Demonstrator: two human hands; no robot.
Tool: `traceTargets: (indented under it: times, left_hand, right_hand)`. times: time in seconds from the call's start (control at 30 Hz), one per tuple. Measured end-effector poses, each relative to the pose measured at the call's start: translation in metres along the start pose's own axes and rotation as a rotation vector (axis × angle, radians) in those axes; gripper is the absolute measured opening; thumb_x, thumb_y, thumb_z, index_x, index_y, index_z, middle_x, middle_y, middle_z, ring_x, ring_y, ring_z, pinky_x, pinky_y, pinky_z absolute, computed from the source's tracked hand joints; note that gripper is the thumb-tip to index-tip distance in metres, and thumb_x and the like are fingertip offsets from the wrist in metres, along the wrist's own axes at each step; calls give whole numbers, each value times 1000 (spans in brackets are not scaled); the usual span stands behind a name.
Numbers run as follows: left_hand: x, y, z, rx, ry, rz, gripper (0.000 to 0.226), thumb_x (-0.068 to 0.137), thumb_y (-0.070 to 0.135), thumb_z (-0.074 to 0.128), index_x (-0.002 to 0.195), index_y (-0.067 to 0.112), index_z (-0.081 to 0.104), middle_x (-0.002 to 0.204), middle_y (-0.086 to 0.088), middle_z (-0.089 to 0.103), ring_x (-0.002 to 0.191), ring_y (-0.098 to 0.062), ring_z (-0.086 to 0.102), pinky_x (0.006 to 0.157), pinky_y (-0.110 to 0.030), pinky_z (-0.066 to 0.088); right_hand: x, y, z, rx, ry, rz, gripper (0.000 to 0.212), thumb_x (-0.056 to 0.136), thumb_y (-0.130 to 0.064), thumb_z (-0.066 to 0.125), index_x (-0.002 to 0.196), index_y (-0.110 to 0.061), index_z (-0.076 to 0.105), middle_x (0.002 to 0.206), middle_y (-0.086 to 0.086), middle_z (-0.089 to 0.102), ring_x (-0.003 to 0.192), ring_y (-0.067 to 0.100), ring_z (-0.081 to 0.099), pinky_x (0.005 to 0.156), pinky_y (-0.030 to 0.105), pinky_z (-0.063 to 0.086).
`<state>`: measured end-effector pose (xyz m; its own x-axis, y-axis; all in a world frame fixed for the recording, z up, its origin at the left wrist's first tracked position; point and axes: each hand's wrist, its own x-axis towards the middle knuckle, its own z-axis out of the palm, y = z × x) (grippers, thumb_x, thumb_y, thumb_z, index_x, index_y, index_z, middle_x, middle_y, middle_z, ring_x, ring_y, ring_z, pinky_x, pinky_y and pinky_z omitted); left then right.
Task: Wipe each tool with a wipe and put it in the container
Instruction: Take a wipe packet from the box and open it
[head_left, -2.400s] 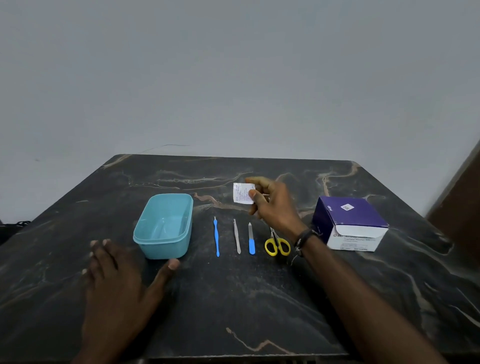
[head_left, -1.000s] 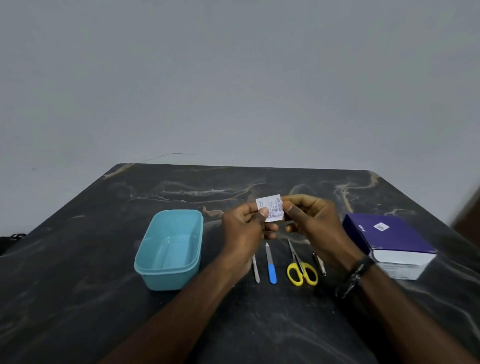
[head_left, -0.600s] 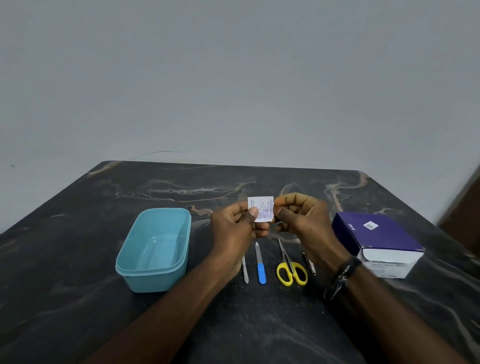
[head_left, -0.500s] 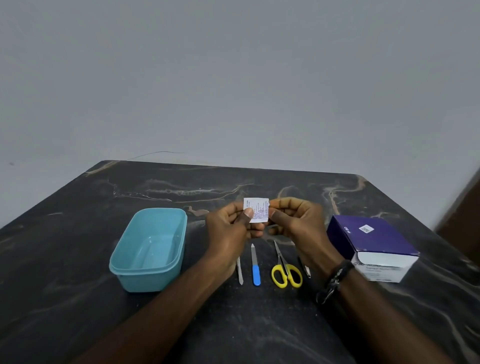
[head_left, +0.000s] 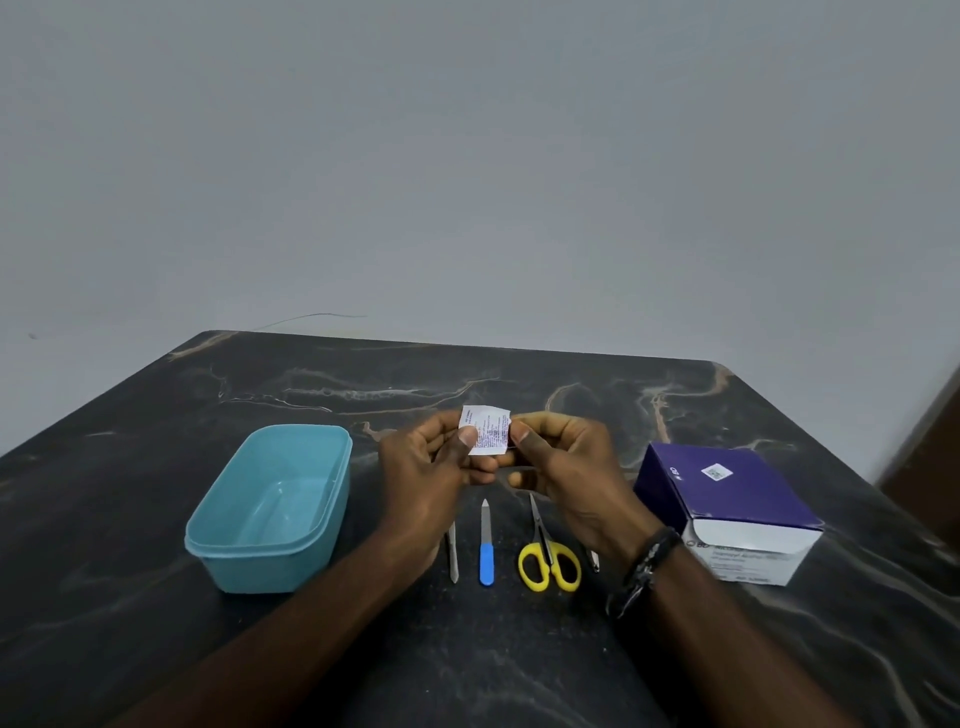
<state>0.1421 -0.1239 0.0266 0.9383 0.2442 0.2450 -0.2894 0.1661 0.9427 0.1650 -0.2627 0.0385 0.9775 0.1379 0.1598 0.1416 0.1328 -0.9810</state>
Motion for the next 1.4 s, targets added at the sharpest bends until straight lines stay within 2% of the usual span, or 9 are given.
traceTargets:
  times: [0.3, 0.47, 0.57, 0.77, 0.9, 1.03, 1.17, 1.27, 1.4]
  left_hand:
    - [-2, -1, 1, 56, -3, 46, 18, 93, 2, 57, 108, 6, 65, 75, -8, 74, 58, -16, 69, 56, -25, 59]
    - [0, -4, 1, 106, 10, 76, 20, 93, 3, 58, 111, 4, 67, 79, -11, 75, 60, -20, 69, 59, -29, 59]
    - [-1, -2, 1, 94, 3, 69, 17, 93, 3, 58, 105, 9, 68, 76, -9, 75, 59, -20, 69, 58, -28, 60]
    - [0, 0, 3, 19, 28, -17, 13, 93, 3, 58, 103, 7, 66, 77, -9, 75, 58, -18, 69, 56, -25, 59]
    - [0, 3, 4, -33, 34, -61, 12, 93, 3, 58, 96, 13, 65, 79, -9, 74, 55, -16, 68, 54, -23, 58]
    - [-1, 3, 4, -29, 24, -73, 11, 92, 2, 58, 98, 9, 65, 77, -11, 74, 54, -15, 66, 53, -25, 58]
    - [-2, 4, 4, -14, 18, -67, 11, 92, 3, 59, 96, 11, 65, 74, -9, 74, 54, -16, 66, 54, -26, 59]
    - [-3, 5, 3, 1, 11, -58, 12, 93, 3, 59, 94, 13, 65, 73, -9, 73, 56, -16, 66, 55, -26, 59]
    - [-2, 6, 3, 4, 20, -63, 11, 93, 4, 59, 96, 13, 64, 77, -10, 73, 56, -14, 66, 54, -25, 58]
  right_hand:
    - [-1, -6, -3, -132, -1, -46, 13, 86, -4, 67, 95, 5, 70, 79, 20, 73, 67, 18, 70, 53, 23, 54]
    - [-2, -7, -1, -259, 11, -80, 10, 88, -6, 66, 94, 0, 71, 78, 20, 72, 66, 23, 67, 53, 25, 55]
    - [-2, -7, 2, -321, 17, -88, 9, 91, -6, 62, 91, -4, 70, 77, 18, 72, 65, 25, 68, 55, 30, 58]
    - [-3, -9, 7, -253, 101, -102, 15, 92, -5, 58, 83, -3, 69, 72, 11, 72, 59, 17, 67, 53, 26, 54]
    - [-4, -11, 8, -193, 201, -121, 14, 89, -1, 59, 79, 0, 68, 71, 12, 73, 58, 17, 69, 50, 24, 54]
    - [-8, -13, 10, -173, 201, -159, 3, 87, 1, 63, 86, 0, 66, 72, 12, 72, 58, 17, 69, 49, 24, 54]
    - [-9, -16, 11, -117, 172, -128, 7, 91, -5, 60, 96, -3, 64, 70, 5, 73, 59, 18, 68, 50, 27, 56]
    - [-11, -17, 12, -152, 150, -147, 18, 86, -15, 68, 101, -7, 62, 75, 7, 75, 62, 20, 71, 51, 26, 57]
    - [-9, -12, 12, -210, 218, -177, 27, 83, -3, 71, 106, -8, 58, 72, 8, 73, 60, 18, 70, 51, 25, 55]
